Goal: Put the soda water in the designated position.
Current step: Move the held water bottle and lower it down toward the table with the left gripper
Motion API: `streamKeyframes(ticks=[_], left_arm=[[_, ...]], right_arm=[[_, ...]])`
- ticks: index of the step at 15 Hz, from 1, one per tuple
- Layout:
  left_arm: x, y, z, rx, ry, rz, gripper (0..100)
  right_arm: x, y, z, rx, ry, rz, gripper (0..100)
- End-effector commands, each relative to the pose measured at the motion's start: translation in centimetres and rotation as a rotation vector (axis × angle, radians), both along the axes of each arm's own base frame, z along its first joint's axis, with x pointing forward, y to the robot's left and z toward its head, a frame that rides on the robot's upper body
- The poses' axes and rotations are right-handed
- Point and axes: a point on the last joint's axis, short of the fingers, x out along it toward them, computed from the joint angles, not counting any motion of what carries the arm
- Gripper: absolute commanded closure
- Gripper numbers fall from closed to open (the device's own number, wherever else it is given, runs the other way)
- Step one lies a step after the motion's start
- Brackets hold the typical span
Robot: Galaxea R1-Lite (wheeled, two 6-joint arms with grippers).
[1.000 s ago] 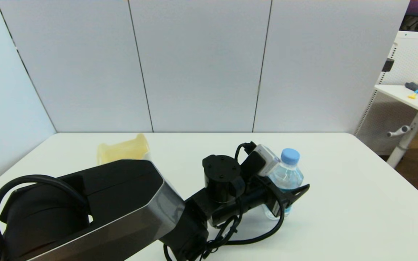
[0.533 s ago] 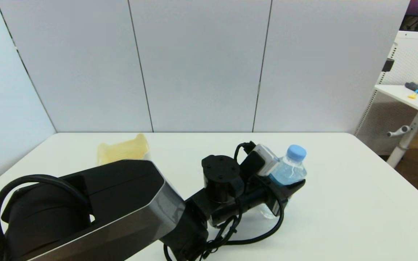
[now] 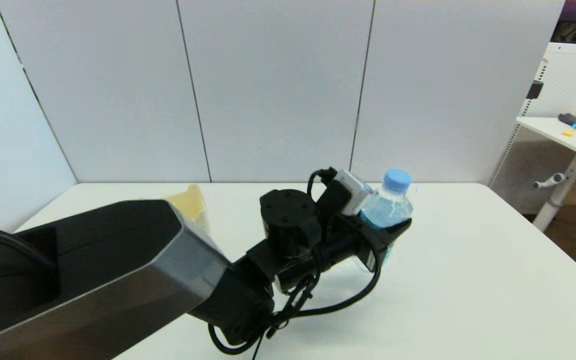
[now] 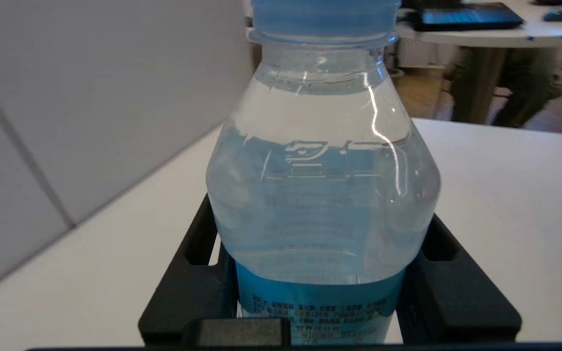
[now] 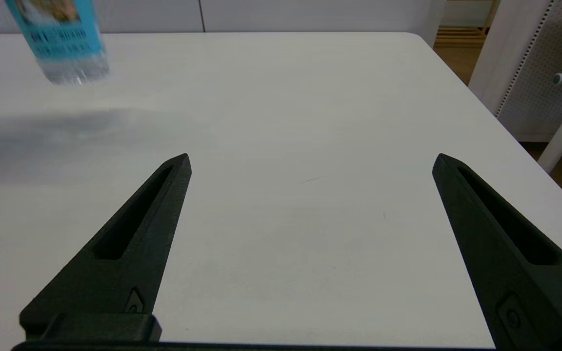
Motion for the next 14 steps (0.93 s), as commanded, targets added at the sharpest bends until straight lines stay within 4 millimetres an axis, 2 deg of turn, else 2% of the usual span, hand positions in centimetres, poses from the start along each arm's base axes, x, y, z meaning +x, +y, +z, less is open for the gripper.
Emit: streamKeyframes(ticks=[1, 4, 10, 11, 14], left_arm=[[-0.1, 5.2, 5.6, -0.045, -0.029, 0.162, 100], [-0.2, 9.4, 7.6, -0.024, -0.021, 0.269, 100], [-0.6, 19.2, 11.6, -0.038, -0.078, 0.522, 100], [-0.9, 21.6, 12.2, -0.042, -0.084, 0.591, 100], [-2.7, 26.7, 12.5, -0.035, -0.082, 0.747, 100]], right_arm=[[0.0, 0.0, 0.0, 0.000, 0.001, 0.000, 0], [0.0, 0.0, 0.0, 0.000, 0.001, 0.000, 0], [0.0, 0.0, 0.0, -0.002, 0.001, 0.000, 0], [0.0, 0.0, 0.0, 0.000, 0.001, 0.000, 0], [0.0, 0.0, 0.0, 0.000, 0.001, 0.000, 0]])
